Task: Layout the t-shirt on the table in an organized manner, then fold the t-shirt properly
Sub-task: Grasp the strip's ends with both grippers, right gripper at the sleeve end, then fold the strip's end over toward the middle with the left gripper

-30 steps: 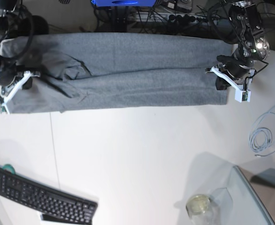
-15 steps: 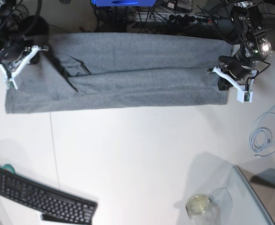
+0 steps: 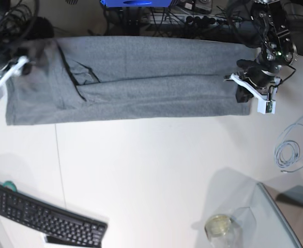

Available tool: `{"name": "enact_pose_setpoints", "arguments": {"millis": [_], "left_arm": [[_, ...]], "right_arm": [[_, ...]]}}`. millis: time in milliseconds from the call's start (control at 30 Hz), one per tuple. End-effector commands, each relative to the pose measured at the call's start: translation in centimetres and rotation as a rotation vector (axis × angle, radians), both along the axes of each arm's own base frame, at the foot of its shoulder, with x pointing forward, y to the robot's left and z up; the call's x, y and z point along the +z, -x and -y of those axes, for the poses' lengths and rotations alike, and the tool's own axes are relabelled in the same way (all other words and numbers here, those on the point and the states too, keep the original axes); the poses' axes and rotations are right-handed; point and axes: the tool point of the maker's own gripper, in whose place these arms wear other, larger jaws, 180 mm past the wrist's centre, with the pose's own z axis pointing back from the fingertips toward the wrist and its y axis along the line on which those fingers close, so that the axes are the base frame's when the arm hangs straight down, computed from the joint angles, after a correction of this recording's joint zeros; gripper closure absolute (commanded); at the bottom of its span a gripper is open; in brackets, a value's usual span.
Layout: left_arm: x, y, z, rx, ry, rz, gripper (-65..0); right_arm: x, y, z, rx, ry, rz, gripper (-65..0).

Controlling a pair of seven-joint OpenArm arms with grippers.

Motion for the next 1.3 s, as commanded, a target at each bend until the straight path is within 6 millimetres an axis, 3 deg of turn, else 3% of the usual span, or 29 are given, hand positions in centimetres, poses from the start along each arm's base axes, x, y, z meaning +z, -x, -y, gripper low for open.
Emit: {"name": "enact_pose_setpoints", "arguments": {"millis": [0, 100, 233, 333, 467, 667, 833, 1033, 1167, 1267], "left_arm": [[1.0, -0.6, 0.1, -0.003, -0.001, 0.04, 0.0], [0.0, -0.5, 1.2, -0.027, 0.019, 0.018, 0.0], [-1.7, 0.1, 3.1, -0.075, 0.047, -0.031, 0.0], [-2.7, -0.1, 2.7, -0.061, 0.059, -0.044, 0.0], [-4.3, 0.1, 2.1, -0.048, 0.07, -0.064, 0.0], [-5.9, -0.6, 1.1, -0.026, 0.083, -0.104, 0.0], [-6.0, -2.5, 1.0, -0.013, 0.099, -0.097, 0.0], [-5.1, -5.6, 0.6, -0.044, 0.026, -0.072, 0.0], [-1.3, -7.6, 0.3, -0.059, -0.019, 0.035, 0.0], [0.5, -7.2, -0.2, -0.068, -0.059, 0.047, 0.0]], "right_arm": [[1.6, -2.8, 0.7, -0.009, 0.008, 0.114, -25.7], [1.2, -6.1, 2.4, -0.044, -0.003, 0.203, -22.1], [-0.7, -9.7, 2.6, -0.006, -0.039, 0.198, -0.6], [-2.4, -11.5, 2.1, -0.01, -0.083, 0.188, -1.2], [-3.4, -13.5, 3.3, -0.043, -0.091, 0.223, -1.5], [-6.4, -13.9, 5.9, -0.111, -0.098, 0.177, -1.5], [-7.7, -15.0, 6.0, -0.122, -0.099, 0.175, -1.7], [-6.8, -17.4, 6.6, -0.151, -0.1, 0.228, -1.8], [-6.6, -17.6, 7.0, -0.161, -0.099, 0.237, -1.7], [-6.4, -17.6, 7.2, -0.162, -0.097, 0.244, -1.5]]}}
